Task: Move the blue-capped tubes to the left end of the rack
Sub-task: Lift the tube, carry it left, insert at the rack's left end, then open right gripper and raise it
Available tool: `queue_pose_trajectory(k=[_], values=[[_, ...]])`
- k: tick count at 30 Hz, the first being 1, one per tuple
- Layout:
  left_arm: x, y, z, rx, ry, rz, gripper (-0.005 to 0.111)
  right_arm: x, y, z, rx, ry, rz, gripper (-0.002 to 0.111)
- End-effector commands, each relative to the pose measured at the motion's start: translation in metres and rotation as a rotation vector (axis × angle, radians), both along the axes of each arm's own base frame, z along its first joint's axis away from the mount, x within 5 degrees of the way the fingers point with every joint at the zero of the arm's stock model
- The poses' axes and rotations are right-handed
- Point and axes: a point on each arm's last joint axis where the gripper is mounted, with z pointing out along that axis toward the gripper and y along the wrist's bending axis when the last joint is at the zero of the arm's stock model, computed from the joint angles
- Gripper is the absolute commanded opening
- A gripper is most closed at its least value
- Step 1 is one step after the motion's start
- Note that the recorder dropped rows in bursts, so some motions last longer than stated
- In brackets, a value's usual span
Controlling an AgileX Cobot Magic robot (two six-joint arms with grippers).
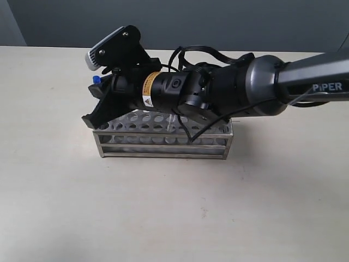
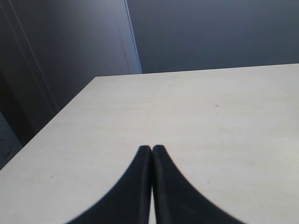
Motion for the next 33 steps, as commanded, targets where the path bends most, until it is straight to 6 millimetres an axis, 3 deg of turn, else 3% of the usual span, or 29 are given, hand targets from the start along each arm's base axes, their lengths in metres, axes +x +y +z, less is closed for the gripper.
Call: queue_pose_trajectory(k=[1,4,9,12,16,18,22,28,33], values=[[0.0,0.0,0.002,0.003,-0.013,-0.003,0.001,0.005,0.001,0.001,-0.039,-0.01,-0.014,0.0],[0.0,0.0,0.002,0.003,-0.013,-0.003,0.001,0.005,0.001,-0.003,-0.058,-0.002,-0.02,0.0],[0.0,0.0,0.002,0.003,-0.013,-0.003,0.001,0.007,0.005,-0.033,-0.11,0.039,-0.019,0.002],[0.0,0.0,0.002,0.003,-0.013,-0.003,0.001,0.008,0.005,-0.043,-0.127,0.052,-0.017,0.011],[0.0,0.0,0.002,0.003,-0.013,-0.003,0.001,0.008,0.006,-0.045,-0.127,0.055,-0.017,0.029],[0.0,0.0,0.002,0.003,-0.013,-0.003,0.001,0.008,0.006,-0.043,-0.124,0.053,-0.017,0.032],[0.0,0.0,0.002,0.003,-0.013,-0.003,0.001,0.007,0.003,-0.028,-0.112,0.04,-0.028,0.033],[0.0,0.0,0.002,0.003,-0.013,-0.003,0.001,0.006,-0.01,0.019,-0.08,-0.021,-0.06,0.033],[0.0,0.0,0.002,0.003,-0.013,-0.003,0.001,0.018,-0.031,0.053,-0.032,-0.073,-0.114,0.033]])
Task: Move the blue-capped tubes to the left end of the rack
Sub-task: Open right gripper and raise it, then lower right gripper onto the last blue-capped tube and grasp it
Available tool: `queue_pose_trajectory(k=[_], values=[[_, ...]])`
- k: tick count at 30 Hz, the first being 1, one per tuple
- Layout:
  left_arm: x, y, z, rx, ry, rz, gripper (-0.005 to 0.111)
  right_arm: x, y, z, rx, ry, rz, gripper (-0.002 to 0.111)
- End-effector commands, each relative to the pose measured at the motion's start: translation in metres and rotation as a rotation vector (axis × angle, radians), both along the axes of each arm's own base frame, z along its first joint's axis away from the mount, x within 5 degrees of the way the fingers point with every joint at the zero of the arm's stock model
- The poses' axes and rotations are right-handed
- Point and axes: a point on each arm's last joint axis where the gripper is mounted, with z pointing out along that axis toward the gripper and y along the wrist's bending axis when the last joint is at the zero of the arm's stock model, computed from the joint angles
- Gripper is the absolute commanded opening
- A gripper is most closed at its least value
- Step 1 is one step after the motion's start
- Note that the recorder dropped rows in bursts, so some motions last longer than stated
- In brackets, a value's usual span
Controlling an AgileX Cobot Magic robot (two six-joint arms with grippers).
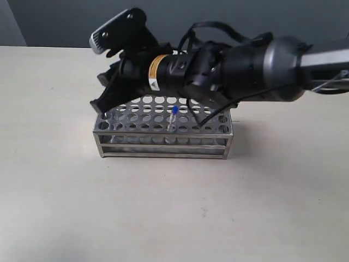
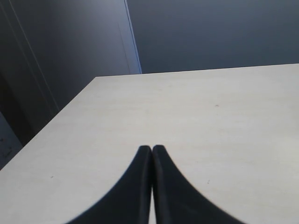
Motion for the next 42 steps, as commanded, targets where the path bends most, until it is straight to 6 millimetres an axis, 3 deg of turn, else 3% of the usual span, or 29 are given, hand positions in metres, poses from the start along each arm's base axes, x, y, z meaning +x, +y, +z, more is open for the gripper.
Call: queue_pose_trajectory(k=[1,4,9,12,16,24,30,42], values=[[0.0,0.0,0.002,0.003,-0.013,-0.003,0.001,0.013,-0.023,0.029,0.033,-0.048,-0.058,0.033],[0.0,0.0,0.002,0.003,-0.013,-0.003,0.001,0.02,-0.042,0.03,0.071,-0.051,-0.09,0.033],[0.0,0.0,0.002,0.003,-0.013,-0.003,0.001,0.012,-0.081,0.015,0.206,-0.012,-0.129,0.033],[0.0,0.0,0.002,0.003,-0.013,-0.003,0.001,-0.001,-0.099,-0.001,0.273,0.012,-0.158,0.033],[0.0,0.0,0.002,0.003,-0.013,-0.003,0.001,-0.01,-0.113,-0.03,0.21,0.026,-0.202,0.033],[0.0,0.0,0.002,0.003,-0.013,-0.003,0.001,-0.011,-0.112,-0.065,0.15,0.07,-0.187,0.033],[0.0,0.0,0.002,0.003,-0.013,-0.003,0.001,-0.008,-0.112,-0.083,0.133,0.113,-0.219,0.061],[0.0,0.0,0.002,0.003,-0.013,-0.003,0.001,-0.006,-0.112,-0.102,0.091,0.139,-0.246,0.051]])
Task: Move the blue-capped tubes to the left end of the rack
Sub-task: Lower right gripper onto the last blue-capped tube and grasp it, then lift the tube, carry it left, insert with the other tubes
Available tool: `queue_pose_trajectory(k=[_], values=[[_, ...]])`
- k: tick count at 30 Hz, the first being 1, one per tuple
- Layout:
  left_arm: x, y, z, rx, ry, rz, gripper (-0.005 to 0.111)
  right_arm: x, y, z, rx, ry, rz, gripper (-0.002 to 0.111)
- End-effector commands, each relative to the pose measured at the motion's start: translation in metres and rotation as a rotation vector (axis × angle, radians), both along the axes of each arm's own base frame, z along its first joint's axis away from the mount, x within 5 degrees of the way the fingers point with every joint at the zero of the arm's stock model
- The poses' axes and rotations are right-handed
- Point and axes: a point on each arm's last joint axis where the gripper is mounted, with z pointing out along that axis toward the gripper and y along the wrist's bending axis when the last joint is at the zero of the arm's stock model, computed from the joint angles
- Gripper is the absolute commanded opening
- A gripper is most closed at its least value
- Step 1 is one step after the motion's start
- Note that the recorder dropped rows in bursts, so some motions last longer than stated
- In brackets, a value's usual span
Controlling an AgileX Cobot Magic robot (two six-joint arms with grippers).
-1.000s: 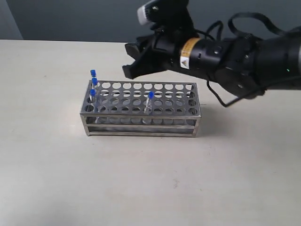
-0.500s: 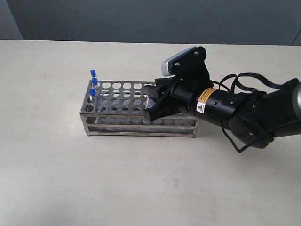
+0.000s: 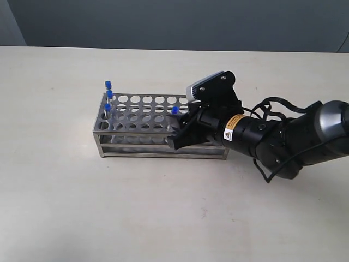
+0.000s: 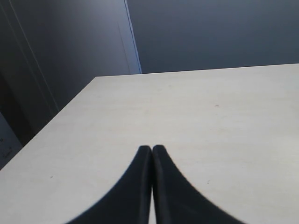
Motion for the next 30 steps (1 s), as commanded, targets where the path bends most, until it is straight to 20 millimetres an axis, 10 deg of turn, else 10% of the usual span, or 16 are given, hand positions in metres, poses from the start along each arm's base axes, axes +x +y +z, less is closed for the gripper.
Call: queue_pose_trajectory(k=[1,13,19,30], values=[[0.0,0.0,0.002,0.003,-0.013,-0.003,0.001,0.001,-0.001,-0.005,-0.006,0.002,-0.003,0.048],[0.0,0.0,0.002,0.003,-0.013,-0.003,0.001,0.001,0.003,-0.007,0.042,-0.04,0.026,0.034],[0.0,0.0,0.002,0.003,-0.013,-0.003,0.001,0.001,0.004,-0.011,0.046,-0.027,0.027,0.0],[0.0,0.0,0.002,0.003,-0.013,-0.003,0.001,0.0,0.005,0.014,0.093,-0.092,0.048,-0.001]])
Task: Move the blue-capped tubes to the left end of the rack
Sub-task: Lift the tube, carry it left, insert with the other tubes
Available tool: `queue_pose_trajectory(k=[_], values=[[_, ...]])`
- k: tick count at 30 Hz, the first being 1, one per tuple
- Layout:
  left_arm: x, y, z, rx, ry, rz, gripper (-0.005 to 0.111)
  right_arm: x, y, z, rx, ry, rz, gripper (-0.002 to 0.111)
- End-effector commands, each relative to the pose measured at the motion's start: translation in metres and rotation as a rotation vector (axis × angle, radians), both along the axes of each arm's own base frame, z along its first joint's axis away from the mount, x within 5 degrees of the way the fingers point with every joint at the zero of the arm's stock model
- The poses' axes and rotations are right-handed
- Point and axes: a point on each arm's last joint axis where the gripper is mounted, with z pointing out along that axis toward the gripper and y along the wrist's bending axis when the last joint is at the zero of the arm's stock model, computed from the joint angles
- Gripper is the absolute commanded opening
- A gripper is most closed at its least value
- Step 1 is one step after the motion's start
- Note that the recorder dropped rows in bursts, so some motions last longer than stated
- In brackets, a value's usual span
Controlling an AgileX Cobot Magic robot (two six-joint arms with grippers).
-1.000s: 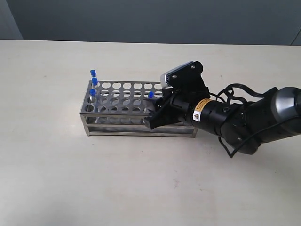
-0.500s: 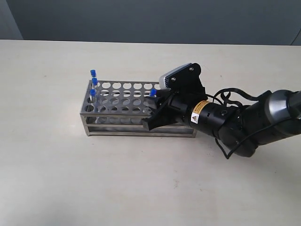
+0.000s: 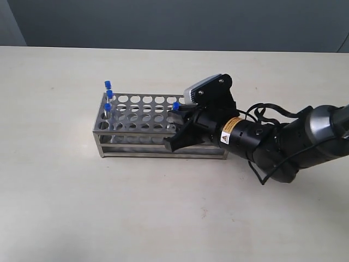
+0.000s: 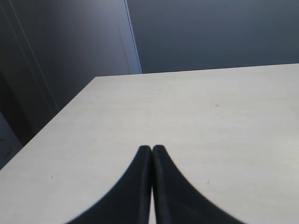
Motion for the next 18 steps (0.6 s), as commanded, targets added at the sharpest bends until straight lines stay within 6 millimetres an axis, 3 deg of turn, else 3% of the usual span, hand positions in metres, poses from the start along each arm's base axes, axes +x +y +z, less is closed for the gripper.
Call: queue_pose_trajectory(k=[1,9,18], values=[[0.0,0.0,0.002,0.003,-0.013,-0.003,0.001,-0.001,0.0,0.026,0.042,-0.067,0.023,-0.001],[0.0,0.0,0.002,0.003,-0.013,-0.003,0.001,0.005,0.026,0.076,0.063,-0.185,0.12,-0.001],[0.0,0.0,0.002,0.003,-0.013,-0.003,0.001,-0.021,0.075,0.105,0.115,-0.226,0.247,-0.001]])
